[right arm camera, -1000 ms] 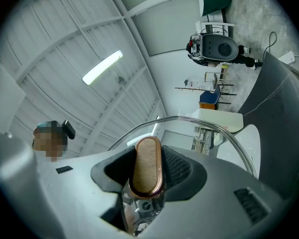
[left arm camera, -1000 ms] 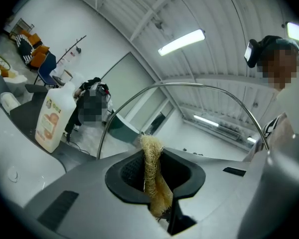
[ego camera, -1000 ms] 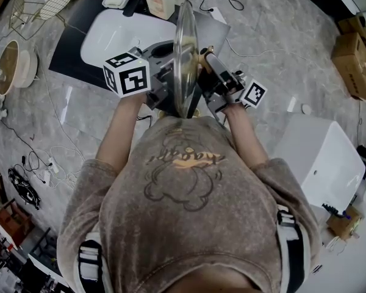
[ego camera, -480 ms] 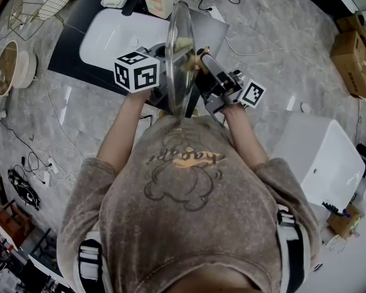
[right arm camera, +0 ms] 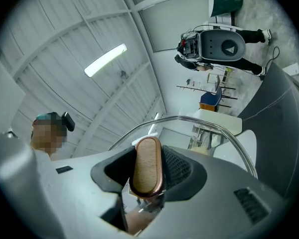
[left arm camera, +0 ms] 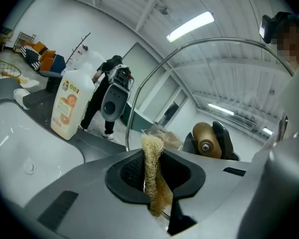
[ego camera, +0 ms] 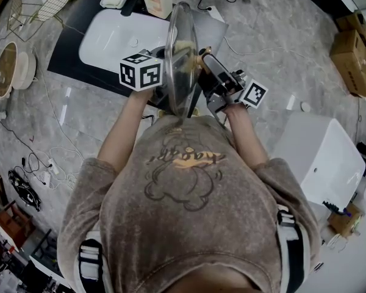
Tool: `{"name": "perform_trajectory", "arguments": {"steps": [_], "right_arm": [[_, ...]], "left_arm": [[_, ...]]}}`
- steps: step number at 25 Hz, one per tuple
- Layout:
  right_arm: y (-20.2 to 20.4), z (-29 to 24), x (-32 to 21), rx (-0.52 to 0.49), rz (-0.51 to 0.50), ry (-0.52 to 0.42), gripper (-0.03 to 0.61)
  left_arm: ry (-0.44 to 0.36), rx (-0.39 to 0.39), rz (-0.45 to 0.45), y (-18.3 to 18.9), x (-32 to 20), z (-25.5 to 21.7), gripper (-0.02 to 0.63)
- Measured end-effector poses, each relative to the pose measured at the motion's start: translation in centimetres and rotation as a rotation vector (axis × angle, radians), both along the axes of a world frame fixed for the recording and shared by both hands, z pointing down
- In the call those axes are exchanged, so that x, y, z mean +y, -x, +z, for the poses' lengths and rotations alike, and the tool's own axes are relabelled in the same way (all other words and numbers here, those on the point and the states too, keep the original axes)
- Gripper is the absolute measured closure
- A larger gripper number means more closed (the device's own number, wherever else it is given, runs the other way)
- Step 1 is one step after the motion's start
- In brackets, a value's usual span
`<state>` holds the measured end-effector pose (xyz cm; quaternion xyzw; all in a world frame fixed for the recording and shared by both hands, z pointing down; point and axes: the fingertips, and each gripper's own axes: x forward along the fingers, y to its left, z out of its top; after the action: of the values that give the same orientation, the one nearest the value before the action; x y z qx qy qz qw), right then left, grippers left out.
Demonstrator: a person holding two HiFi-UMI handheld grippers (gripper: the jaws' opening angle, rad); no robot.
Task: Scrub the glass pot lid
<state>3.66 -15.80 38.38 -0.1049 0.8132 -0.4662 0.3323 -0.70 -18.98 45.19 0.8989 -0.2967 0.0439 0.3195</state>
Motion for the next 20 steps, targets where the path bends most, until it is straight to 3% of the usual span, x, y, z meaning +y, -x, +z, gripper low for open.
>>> {"name": "perform_trajectory", "arguments": {"steps": [14, 20], "right_arm": [[-6.9, 0.9, -1.3, 0.078, 0.179, 0.008, 0.403], [-9.3, 2.1, -1.3, 0.185, 0.229, 0.011, 0.403]], "left_arm": [[-0.046, 0.088, -0.150, 5.8, 0.6, -3.7, 0.543], [-0.088, 0.118, -0.191, 7.7, 1.3, -5.8, 0.543]]}}
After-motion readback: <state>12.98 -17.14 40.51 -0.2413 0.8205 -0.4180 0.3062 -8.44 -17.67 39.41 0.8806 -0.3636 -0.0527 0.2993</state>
